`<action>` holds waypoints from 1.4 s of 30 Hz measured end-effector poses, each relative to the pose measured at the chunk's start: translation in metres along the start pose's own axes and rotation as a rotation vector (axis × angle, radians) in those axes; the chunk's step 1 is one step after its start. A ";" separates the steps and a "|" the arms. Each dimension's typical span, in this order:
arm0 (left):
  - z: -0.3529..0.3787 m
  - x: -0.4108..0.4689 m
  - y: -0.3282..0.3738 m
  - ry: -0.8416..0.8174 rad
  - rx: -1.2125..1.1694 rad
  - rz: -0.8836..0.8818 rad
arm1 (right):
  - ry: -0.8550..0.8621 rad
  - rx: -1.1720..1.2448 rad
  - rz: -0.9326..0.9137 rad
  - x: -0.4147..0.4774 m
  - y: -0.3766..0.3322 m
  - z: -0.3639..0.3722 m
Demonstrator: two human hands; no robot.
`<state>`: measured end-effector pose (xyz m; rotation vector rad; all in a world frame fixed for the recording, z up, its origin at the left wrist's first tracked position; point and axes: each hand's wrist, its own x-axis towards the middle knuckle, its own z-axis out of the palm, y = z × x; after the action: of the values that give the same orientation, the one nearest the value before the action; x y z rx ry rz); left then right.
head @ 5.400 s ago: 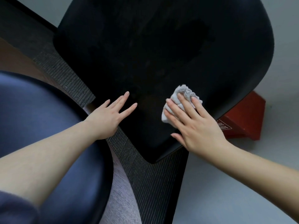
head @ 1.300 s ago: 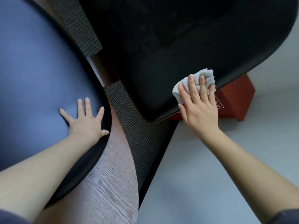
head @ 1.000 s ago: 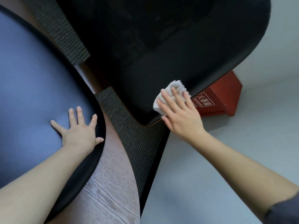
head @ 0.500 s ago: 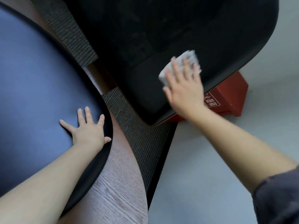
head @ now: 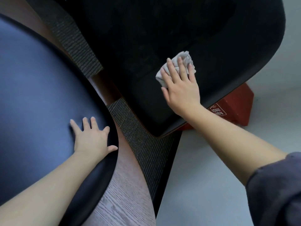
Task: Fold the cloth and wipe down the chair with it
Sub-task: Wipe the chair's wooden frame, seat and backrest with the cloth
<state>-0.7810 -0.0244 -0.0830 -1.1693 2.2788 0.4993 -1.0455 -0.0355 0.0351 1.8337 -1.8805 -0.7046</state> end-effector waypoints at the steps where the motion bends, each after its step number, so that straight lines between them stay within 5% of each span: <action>1: -0.004 0.003 -0.005 0.065 0.028 0.027 | 0.008 0.007 0.023 0.003 -0.004 0.000; 3: -0.011 0.012 -0.018 0.152 0.051 0.047 | -0.027 0.041 -0.088 -0.011 -0.032 0.008; 6: -0.018 0.030 -0.036 0.073 0.012 -0.056 | -0.128 0.023 -0.350 -0.031 -0.055 0.019; 12: -0.036 0.065 -0.057 -0.015 -0.050 -0.168 | 0.031 0.017 0.130 0.033 -0.022 0.005; 19: -0.033 0.075 -0.069 -0.046 -0.069 -0.214 | -0.125 0.013 -0.388 0.010 -0.085 0.033; 26: -0.037 0.078 -0.066 -0.080 -0.070 -0.219 | 0.070 0.010 0.135 0.072 -0.011 -0.002; 32: -0.047 0.080 -0.074 -0.004 0.084 -0.152 | -0.124 0.034 -0.412 0.033 -0.105 0.039; 35: -0.057 0.087 -0.100 0.110 0.176 -0.092 | -0.038 0.022 -0.261 0.056 -0.080 0.027; 39: -0.055 0.102 -0.117 -0.041 0.067 -0.218 | 0.049 0.027 0.034 0.087 -0.058 0.014; 42: -0.054 0.106 -0.113 -0.050 0.037 -0.212 | 0.026 0.048 -0.102 0.091 -0.089 0.027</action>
<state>-0.7551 -0.1833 -0.1134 -1.3453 2.0835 0.3988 -0.9962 -0.1244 -0.0459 1.9713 -1.8128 -0.6722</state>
